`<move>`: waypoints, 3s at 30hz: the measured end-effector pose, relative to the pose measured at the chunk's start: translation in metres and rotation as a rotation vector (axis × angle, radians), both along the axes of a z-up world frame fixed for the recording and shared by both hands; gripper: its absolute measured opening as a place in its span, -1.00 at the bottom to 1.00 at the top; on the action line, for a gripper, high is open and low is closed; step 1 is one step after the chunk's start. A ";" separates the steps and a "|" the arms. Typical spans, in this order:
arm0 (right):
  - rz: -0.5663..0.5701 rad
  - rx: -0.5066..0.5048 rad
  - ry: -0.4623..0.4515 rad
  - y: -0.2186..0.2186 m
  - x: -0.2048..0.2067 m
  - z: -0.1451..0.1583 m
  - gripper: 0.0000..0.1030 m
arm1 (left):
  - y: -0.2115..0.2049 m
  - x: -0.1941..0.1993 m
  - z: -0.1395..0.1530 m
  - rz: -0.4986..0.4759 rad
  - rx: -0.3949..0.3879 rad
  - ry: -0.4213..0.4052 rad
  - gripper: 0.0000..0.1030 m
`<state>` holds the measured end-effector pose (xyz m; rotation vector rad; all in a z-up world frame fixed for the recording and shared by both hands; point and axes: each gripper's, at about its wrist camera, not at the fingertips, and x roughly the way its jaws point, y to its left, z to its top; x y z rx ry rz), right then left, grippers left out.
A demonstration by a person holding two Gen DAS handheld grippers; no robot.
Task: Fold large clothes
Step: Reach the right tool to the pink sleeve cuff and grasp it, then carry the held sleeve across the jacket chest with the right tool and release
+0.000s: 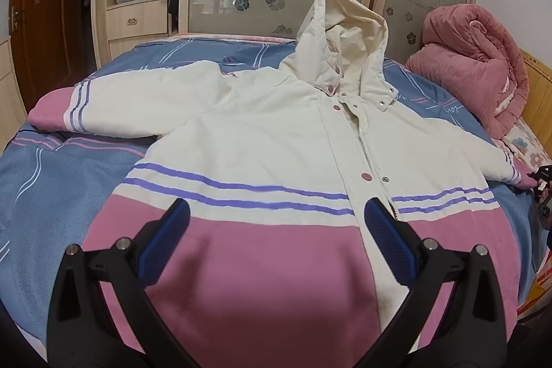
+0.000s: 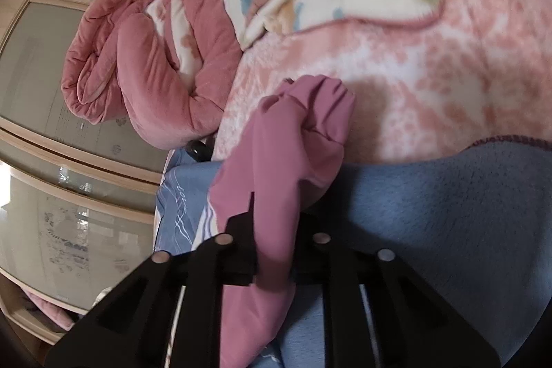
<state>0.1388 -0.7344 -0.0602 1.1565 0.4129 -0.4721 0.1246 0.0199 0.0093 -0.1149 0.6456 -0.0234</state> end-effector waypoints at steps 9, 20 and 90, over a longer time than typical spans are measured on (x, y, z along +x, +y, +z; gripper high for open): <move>0.062 -0.451 0.030 0.062 0.016 0.110 -0.82 | 0.001 -0.007 0.003 -0.001 0.018 -0.015 0.96; 0.298 -0.901 -0.062 0.246 0.055 0.221 -0.82 | 0.008 -0.010 0.004 0.010 0.007 -0.028 0.96; 0.568 0.180 -0.154 0.456 0.109 0.004 -0.83 | 0.040 -0.013 0.010 0.052 -0.048 -0.026 0.96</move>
